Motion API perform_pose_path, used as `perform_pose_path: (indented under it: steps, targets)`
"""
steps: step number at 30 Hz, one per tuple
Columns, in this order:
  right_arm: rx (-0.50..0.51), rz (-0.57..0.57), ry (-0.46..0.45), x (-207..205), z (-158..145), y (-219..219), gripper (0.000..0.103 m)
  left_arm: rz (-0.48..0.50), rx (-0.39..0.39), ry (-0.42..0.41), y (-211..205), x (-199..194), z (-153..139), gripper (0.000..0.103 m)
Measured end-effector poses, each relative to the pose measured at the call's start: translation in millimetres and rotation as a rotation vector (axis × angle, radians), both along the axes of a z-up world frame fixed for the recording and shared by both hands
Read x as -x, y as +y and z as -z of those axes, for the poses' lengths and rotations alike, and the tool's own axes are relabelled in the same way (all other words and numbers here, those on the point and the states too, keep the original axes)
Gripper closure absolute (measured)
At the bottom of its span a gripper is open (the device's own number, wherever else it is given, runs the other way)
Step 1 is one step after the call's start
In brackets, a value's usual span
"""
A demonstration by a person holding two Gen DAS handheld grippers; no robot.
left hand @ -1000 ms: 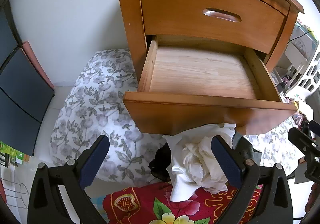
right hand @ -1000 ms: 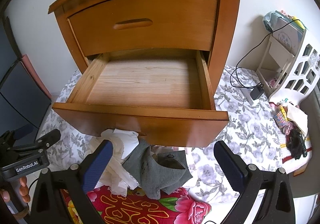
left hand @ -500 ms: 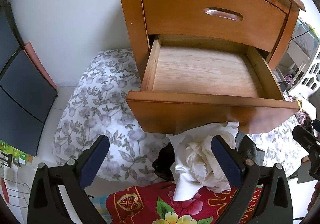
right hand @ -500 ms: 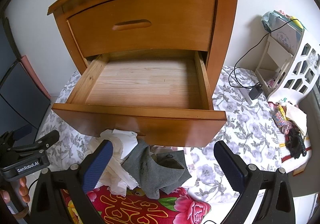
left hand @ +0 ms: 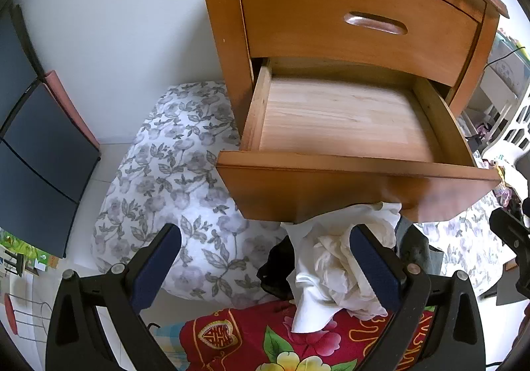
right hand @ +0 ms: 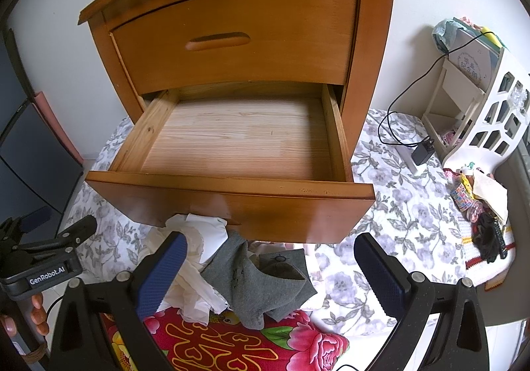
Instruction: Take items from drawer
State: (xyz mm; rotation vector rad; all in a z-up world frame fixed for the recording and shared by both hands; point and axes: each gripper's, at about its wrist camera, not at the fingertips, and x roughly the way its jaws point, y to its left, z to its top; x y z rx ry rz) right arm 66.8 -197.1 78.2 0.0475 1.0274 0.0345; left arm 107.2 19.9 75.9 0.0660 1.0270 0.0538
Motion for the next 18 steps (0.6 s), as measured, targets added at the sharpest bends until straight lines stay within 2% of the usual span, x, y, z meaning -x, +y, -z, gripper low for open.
perform_pose_path:
  steps: [18]
  targets:
    - [0.001, 0.001, 0.000, 0.1, -0.2, 0.2, 0.001, -0.024, -0.009, -0.035, 0.3, 3.7, -6.1, 0.002]
